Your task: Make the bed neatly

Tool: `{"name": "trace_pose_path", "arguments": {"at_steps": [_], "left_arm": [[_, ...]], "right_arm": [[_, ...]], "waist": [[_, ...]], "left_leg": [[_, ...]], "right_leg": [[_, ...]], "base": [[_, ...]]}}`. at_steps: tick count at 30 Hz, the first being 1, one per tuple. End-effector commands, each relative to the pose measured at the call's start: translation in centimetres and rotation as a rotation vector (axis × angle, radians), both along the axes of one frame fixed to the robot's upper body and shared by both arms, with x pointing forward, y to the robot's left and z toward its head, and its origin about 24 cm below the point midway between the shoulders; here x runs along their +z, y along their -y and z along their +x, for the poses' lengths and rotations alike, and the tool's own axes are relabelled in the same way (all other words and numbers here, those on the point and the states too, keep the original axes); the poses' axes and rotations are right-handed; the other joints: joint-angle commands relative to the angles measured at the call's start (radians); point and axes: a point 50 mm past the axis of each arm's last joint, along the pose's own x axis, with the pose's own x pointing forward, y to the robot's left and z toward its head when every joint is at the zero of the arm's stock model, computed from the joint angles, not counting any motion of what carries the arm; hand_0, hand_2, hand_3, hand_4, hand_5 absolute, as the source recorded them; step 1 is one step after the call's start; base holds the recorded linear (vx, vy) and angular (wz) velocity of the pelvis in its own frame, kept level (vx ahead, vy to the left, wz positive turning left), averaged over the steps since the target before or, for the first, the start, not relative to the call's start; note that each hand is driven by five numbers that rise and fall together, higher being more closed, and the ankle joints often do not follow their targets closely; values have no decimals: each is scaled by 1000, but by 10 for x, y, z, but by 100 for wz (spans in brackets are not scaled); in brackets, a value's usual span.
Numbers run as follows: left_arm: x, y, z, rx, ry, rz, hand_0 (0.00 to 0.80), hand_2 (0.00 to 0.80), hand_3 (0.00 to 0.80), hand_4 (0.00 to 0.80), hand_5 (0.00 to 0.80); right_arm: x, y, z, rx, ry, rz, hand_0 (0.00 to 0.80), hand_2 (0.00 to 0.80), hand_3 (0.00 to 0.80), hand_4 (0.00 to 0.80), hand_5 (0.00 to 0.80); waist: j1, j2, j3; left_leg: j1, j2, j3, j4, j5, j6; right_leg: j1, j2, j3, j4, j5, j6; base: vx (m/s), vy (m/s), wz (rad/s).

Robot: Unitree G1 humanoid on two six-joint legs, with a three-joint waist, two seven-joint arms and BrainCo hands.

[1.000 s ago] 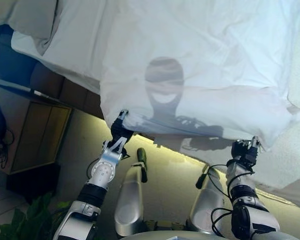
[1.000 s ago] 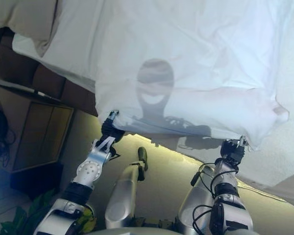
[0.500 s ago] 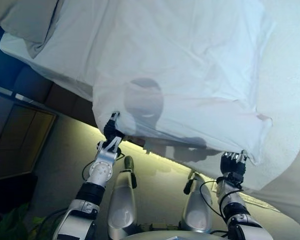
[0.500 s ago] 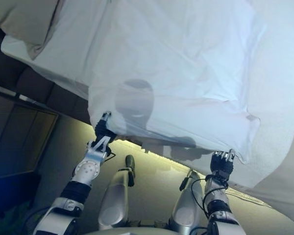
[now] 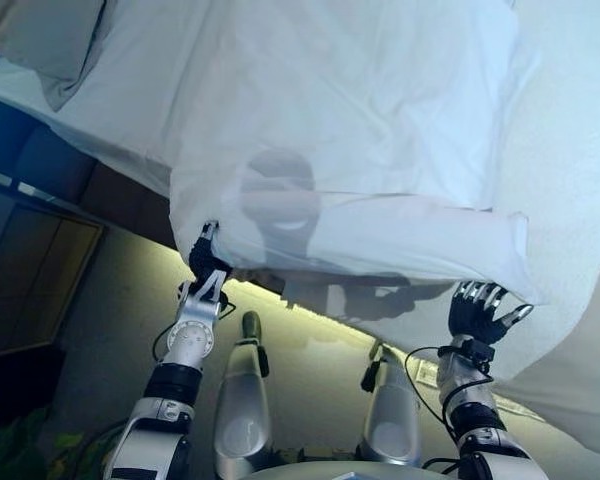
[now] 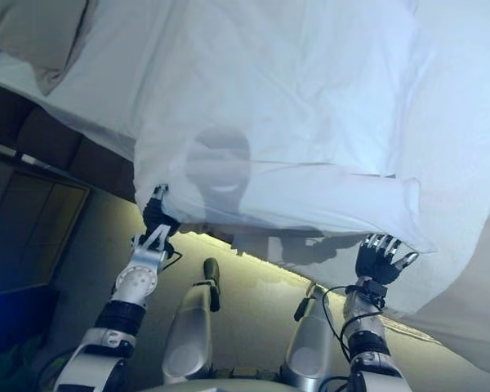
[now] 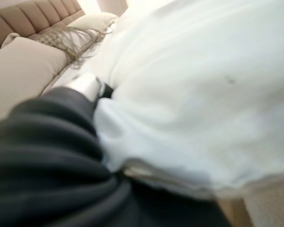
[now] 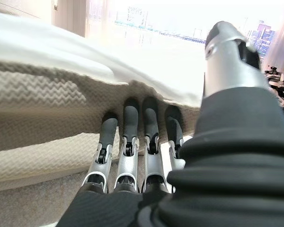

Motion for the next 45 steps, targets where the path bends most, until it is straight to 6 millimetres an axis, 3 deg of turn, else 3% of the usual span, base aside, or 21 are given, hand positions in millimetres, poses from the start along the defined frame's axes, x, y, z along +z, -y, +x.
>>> {"name": "trace_pose_path", "arguments": {"at_steps": [1,4,7,22,33,43,44,45], "left_arm": [[35,-34,13,92,145,68,800,800,800,800,800],[39,-34,14,87,148,73,800,800,800,800,800],[44,-32,17,75,149,87,800,800,800,800,800],[55,-29,24,52,187,92,800,800,800,800,800],[56,-22,24,22,192,74,800,800,800,800,800],[44,-14,19,13,193,7,800,800,800,800,800],[43,-13,18,15,195,0,800,800,800,800,800],[42,-11,17,16,197,-10,800,800,800,800,800]], "right_arm": [[2,20,-8,-3,-24,5,0,0,0,0,0],[0,15,-6,40,-59,-7,0,0,0,0,0],[-16,7,-9,143,-223,15,0,0,0,0,0],[-52,4,-32,170,-457,214,0,0,0,0,0],[-31,42,-21,56,-342,210,0,0,0,0,0],[-36,45,-27,59,-365,214,0,0,0,0,0],[-34,47,-26,58,-360,204,185,185,185,185,185],[-31,49,-24,55,-355,189,653,653,653,653,653]], "waist": [[31,-11,-51],[35,-13,-48],[48,-22,-44],[67,-20,-25],[74,26,-17],[59,66,-12],[55,73,-14],[51,81,-14]], "left_leg": [[10,25,-18,-123,155,-29],[8,24,-23,-122,155,-28],[-4,22,-33,-115,158,-27],[-27,9,-58,-97,154,-19],[-56,-16,-91,-66,140,-22],[-48,-23,-80,-76,144,-22],[-45,-24,-76,-82,146,-22],[-42,-25,-72,-84,148,-22]], "right_leg": [[99,-77,26,17,30,65],[100,-76,22,18,32,64],[99,-76,16,19,37,64],[94,-76,7,36,28,62],[94,-88,-13,53,8,66],[74,-96,7,78,-21,66],[72,-100,9,77,-20,66],[70,-103,12,77,-21,67]], "base": [[8,-63,0],[7,-58,1],[9,-66,7],[7,-12,2],[-3,9,3],[-3,80,2],[-4,184,4],[-1,171,5]]}}
